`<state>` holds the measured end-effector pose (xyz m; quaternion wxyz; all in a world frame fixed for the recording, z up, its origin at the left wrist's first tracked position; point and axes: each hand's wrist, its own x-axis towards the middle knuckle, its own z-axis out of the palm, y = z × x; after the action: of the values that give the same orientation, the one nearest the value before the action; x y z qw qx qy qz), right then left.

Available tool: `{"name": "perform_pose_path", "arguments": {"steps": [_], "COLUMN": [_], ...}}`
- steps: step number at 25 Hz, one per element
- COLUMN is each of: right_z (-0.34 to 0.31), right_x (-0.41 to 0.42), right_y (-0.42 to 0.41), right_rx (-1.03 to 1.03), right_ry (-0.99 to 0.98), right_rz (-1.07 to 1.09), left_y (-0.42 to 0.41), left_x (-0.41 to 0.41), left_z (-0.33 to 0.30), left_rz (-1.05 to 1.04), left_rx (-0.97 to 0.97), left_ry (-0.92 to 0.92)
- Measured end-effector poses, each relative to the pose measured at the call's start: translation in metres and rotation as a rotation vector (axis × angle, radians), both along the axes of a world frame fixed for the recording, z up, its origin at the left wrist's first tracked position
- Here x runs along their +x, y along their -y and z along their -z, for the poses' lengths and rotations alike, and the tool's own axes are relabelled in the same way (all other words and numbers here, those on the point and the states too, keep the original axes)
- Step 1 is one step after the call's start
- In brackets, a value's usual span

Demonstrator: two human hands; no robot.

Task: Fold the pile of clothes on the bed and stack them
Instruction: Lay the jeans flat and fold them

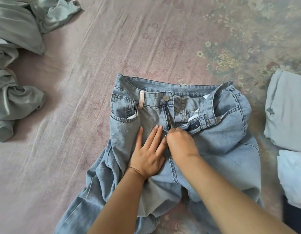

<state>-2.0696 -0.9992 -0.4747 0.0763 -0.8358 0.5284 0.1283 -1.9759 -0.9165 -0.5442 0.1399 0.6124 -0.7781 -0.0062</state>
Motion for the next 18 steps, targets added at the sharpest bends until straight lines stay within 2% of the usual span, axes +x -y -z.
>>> {"name": "perform_pose_path", "arguments": {"steps": [4, 9, 14, 18], "right_z": [0.017, 0.019, 0.017, 0.016], "right_x": [-0.040, -0.049, -0.056, -0.052], "right_y": [-0.002, 0.002, 0.014, 0.018], "right_rx": [-0.152, -0.275, -0.387, -0.438], "right_ry": [0.067, 0.109, 0.098, 0.096], "right_rz": [-0.280, -0.375, -0.558, -0.570], "left_y": [-0.001, 0.000, 0.001, 0.001], "left_x": [0.002, 0.001, 0.001, 0.002], "left_z": [0.000, -0.003, -0.003, -0.004], "left_rz": [0.010, 0.043, 0.040, 0.037], "left_rx": [-0.007, -0.006, 0.004, 0.019], "left_ry": [-0.001, 0.071, 0.098, 0.114]}}
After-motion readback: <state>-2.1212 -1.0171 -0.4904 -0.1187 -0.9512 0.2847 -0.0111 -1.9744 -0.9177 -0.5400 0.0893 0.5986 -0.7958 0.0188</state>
